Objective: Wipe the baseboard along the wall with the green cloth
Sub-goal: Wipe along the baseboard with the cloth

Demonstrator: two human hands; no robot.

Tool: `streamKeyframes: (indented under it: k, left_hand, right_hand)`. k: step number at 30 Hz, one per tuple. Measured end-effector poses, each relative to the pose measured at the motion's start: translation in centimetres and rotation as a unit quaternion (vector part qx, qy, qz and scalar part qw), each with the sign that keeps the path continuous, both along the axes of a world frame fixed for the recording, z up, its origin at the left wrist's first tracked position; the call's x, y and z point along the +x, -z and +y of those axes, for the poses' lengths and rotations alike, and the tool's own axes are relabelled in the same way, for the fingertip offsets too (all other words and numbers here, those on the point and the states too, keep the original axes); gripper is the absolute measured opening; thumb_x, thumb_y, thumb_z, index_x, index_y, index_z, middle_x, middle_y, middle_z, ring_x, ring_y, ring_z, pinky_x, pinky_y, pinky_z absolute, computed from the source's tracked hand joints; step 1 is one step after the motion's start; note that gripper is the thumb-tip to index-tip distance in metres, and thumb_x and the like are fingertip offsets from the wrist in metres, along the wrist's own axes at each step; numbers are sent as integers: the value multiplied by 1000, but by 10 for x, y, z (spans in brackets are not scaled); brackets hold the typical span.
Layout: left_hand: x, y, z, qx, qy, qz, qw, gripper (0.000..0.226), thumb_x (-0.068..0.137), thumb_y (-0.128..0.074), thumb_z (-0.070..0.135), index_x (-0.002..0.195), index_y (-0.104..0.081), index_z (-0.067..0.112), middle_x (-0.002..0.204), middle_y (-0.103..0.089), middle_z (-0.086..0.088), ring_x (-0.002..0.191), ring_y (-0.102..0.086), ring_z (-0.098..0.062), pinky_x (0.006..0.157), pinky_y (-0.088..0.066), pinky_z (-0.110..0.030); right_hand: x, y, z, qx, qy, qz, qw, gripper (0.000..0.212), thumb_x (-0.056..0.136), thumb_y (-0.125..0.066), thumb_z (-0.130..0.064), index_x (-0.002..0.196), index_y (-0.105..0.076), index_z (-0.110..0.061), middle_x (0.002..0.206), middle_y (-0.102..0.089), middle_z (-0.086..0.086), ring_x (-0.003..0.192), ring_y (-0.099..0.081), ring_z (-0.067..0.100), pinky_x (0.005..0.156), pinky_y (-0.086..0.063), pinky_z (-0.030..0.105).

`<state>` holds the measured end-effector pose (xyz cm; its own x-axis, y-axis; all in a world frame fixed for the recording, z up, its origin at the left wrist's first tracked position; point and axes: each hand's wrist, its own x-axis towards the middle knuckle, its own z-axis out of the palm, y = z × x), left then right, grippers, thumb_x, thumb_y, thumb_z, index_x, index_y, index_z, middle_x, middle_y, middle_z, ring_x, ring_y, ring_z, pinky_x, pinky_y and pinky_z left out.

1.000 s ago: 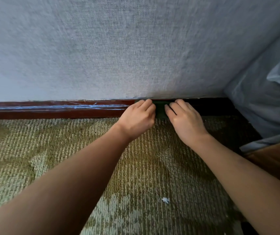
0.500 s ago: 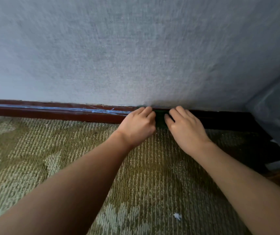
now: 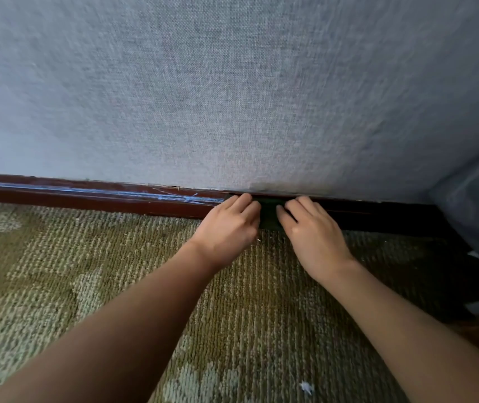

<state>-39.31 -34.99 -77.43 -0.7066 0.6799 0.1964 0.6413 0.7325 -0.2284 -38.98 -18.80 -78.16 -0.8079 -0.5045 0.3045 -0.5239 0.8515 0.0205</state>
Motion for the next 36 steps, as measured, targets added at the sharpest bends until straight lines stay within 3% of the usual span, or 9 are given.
streamKeyframes:
  k: [5,8,21,23,27,30,32,34,36]
  left_hand:
    - [2,-6,1,-4,3,-12,1000,11,69,-57,7,63,-67,7,71,-61,-5,66,-59,-22,56,-48,-27]
    - [6,-8,0,-4,8,-11,1000,27,76,-43,7,65,-68,6,73,-63,-5,67,-60,-22,57,-49,-28]
    - [5,1,0,45,-57,-26,997,26,72,-45,7,74,-70,0,72,-63,-9,66,-61,-25,57,-52,-28]
    - [5,-2,1,58,-68,-43,995,9,63,-67,0,71,-69,-3,71,-62,-12,66,-61,-28,57,-52,-29]
    - [5,-12,4,41,-70,-72,994,23,46,-84,1,62,-67,3,68,-61,-9,67,-62,-27,56,-51,-27]
    - [11,-14,2,22,-39,-77,996,18,50,-82,5,63,-68,5,67,-62,-7,66,-62,-24,56,-50,-26]
    - [14,-13,-1,13,-23,-64,998,13,56,-78,6,66,-70,6,67,-62,-5,68,-62,-23,58,-50,-26]
    - [14,-12,-4,12,-10,-57,998,8,68,-63,7,70,-71,6,68,-64,-5,70,-62,-23,60,-51,-26]
    - [12,-13,-5,28,-14,-55,998,32,75,-41,11,73,-72,4,68,-65,-5,70,-63,-23,60,-51,-25]
  right_hand:
    - [3,-6,-7,27,5,-3,1000,28,52,-83,2,76,-71,4,71,-62,12,69,-62,28,60,-50,28]
    - [9,-7,-5,31,-1,-5,999,24,57,-81,3,79,-70,4,72,-61,12,68,-61,28,59,-50,29]
    - [4,-6,-9,23,34,-33,999,45,57,-80,5,100,-68,3,77,-62,15,71,-62,31,60,-50,31]
    - [4,-8,-11,23,42,-68,997,39,73,-68,4,112,-62,4,91,-60,18,86,-59,33,71,-48,35]
    - [4,-6,-11,38,54,-126,990,41,97,-31,-12,136,-39,-8,122,-43,11,114,-36,27,92,-26,33]
    - [10,-12,-11,63,49,-83,993,34,88,-54,-10,122,-54,-3,110,-53,12,101,-49,27,83,-38,31]
    - [15,-12,-8,62,28,-33,997,36,61,-80,-5,96,-70,0,83,-62,12,77,-61,27,64,-48,28]
    - [17,-12,-6,70,28,-23,997,43,50,-85,-3,91,-72,0,76,-63,11,70,-62,26,58,-48,26]
    - [15,-12,-4,61,25,-21,998,45,50,-84,0,94,-70,2,79,-64,13,72,-62,28,59,-49,27]
